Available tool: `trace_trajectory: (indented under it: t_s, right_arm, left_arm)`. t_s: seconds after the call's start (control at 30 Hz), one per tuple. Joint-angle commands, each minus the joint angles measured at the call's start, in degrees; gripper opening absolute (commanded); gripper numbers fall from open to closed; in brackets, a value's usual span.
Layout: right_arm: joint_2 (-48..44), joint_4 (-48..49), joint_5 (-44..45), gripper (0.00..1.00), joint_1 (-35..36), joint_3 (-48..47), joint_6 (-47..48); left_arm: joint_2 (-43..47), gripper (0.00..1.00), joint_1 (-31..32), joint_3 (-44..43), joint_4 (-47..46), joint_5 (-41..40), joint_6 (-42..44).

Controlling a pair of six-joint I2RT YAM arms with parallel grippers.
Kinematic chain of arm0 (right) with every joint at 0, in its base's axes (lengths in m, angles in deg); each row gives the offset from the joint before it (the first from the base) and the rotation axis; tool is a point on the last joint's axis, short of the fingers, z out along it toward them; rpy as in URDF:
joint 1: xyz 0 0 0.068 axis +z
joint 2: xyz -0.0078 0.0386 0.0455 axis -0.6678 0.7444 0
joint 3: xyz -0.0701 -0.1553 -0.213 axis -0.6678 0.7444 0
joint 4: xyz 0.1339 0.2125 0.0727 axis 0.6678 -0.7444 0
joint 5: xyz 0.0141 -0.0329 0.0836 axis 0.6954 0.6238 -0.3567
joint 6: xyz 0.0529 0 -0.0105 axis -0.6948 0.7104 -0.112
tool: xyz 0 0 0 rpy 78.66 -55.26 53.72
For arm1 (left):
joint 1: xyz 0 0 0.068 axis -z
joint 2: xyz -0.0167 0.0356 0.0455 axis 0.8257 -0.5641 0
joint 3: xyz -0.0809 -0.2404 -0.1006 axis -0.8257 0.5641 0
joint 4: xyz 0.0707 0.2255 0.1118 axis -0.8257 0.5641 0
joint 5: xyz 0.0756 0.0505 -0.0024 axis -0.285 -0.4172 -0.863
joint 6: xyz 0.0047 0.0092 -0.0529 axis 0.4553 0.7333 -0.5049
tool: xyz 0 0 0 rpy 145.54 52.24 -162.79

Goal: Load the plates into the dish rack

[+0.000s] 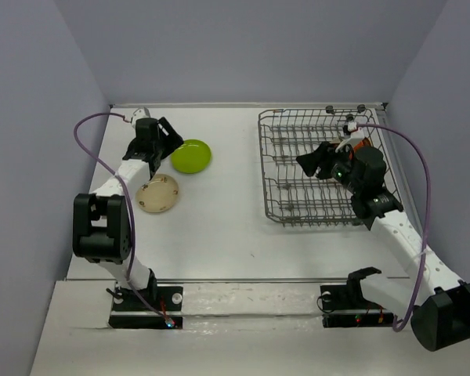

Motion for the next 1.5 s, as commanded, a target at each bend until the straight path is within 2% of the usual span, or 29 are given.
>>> trace_trajectory:
  t_s: [0.0, 0.23, 0.53, 0.57, 0.73, 0.9, 0.97, 1.03, 1.17, 1.47]
  right_arm:
    - [-2.2, 4.3, -1.0, 0.61, 0.4, 1.0, -0.2]
    - [-1.7, 4.3, -1.3, 0.61, 0.4, 0.9, -0.3]
    - [-0.6, 4.5, -2.0, 0.61, 0.4, 0.7, -0.9]
    - [-0.6, 4.5, -2.0, 0.61, 0.4, 0.8, -0.8]
    - [-1.0, 4.5, -1.8, 0.61, 0.4, 0.9, -0.9]
    - [-2.4, 4.0, -3.6, 0.61, 0.4, 0.5, -1.3]
    - [-3.0, 3.9, -4.2, 0.63, 0.4, 0.4, -1.3]
    - [-3.4, 3.9, -4.5, 0.66, 0.4, 0.3, -1.3]
    - [-2.4, 3.7, -8.3, 0.73, 0.4, -0.4, -1.4]
    - [1.5, 3.0, -13.8, 0.79, 3.7, -4.2, -1.5]
  left_arm:
    - [-3.8, 0.80, -0.9, -2.2, 1.4, -3.3, 2.7]
    - [-10.2, 0.77, -2.0, -4.1, 1.6, -0.3, 5.0]
    - [-15.4, 0.61, -2.1, -5.3, -0.5, 3.6, 5.0]
    - [-15.8, 0.57, -2.1, -5.5, -0.8, 3.7, 4.9]
    - [-17.3, 0.44, -2.1, -5.2, -1.3, 4.5, 4.2]
    - [-17.0, 0.20, -2.1, -2.3, -4.5, 4.9, 3.3]
    - [-16.2, 0.16, -2.1, -1.1, -6.7, 5.2, 2.4]
    - [-15.0, 0.06, -2.1, 0.6, -8.5, 5.7, 1.9]
    - [-11.6, 0.06, -2.1, 3.6, -12.2, 8.2, 0.6]
    - [0.5, 0.06, -1.7, 7.5, -16.5, 12.2, -1.8]
